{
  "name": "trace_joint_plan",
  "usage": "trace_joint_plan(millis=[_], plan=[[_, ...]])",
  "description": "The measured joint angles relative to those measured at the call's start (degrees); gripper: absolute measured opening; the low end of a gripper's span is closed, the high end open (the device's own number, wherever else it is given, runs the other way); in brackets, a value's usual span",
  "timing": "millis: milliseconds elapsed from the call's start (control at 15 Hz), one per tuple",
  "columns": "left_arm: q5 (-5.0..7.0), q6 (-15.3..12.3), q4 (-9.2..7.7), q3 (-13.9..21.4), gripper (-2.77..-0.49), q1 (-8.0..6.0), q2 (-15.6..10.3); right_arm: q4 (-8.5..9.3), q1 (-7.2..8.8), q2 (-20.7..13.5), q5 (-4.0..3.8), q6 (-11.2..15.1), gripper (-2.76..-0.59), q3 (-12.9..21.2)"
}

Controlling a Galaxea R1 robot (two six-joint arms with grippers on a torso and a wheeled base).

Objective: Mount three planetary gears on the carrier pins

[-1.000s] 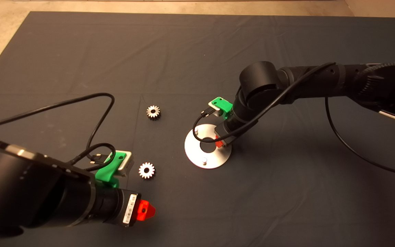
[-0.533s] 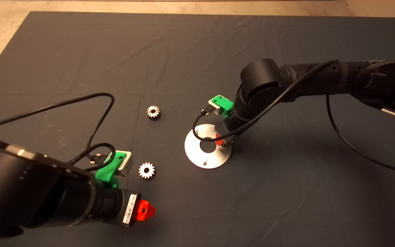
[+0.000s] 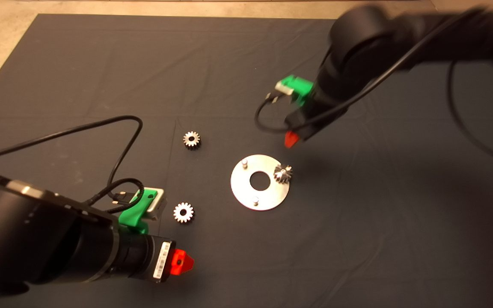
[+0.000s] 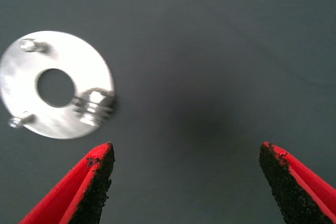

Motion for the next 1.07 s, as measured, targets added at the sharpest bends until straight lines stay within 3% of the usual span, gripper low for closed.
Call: trace_joint_plan(millis=[67, 133, 200, 333, 533, 800, 867, 1067], plan=[[-0.02, 0.0, -0.09, 0.0, -0.5, -0.01, -0.02, 0.81, 2.01, -3.76, -0.24, 0.44, -1.33, 2.93], [-0.05, 0.02, -0.25, 0.0, -0.5, -0.12, -0.02, 1.57, 2.33, -7.14, -0.75, 1.21, -1.33, 6.9], [-0.02, 0.17, -0.33, 0.0, -0.5, -0.37, 0.06, 2.89, 1.87, -10.11, -0.89, 1.91, -1.33, 11.9], [-0.02, 1.41, -0.45, 0.0, -0.5, -0.61, 0.08, 5.7, 1.42, -15.64, -0.37, 3.52, -1.33, 19.33], [-0.02, 3.62, -0.66, 0.0, -0.5, -0.87, -0.02, 6.28, 2.52, -21.26, -0.45, 4.82, -1.33, 22.74], [-0.02, 7.98, 0.75, 0.0, -0.5, -1.88, -0.88, 9.22, 2.58, -28.23, -0.45, 6.1, -1.33, 27.78], [0.0, 8.83, 2.0, 0.0, -0.5, -1.9, -1.02, 9.49, 2.74, -29.61, -0.48, 7.19, -1.33, 29.33], [0.02, 10.18, 3.88, 0.0, -0.5, -2.13, -1.02, 10.05, 2.61, -35.06, -0.15, 14.75, -1.33, 34.44]])
